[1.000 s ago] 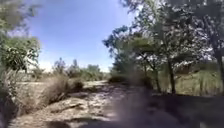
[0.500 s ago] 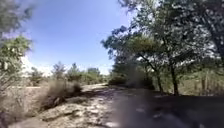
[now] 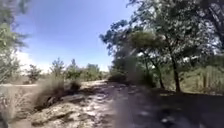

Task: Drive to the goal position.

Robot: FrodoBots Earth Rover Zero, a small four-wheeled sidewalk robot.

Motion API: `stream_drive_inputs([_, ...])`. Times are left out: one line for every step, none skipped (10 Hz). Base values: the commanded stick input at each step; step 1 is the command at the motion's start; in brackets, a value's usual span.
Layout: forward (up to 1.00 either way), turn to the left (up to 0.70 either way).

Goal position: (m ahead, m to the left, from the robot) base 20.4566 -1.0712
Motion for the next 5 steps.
stream_drive_inputs([0.44, 0.02])
stream_drive_inputs([0.44, 0.02])
stream_drive_inputs([0.44, 0.02])
stream_drive_inputs([0.44, 0.02])
stream_drive_inputs([0.44, 0.02])
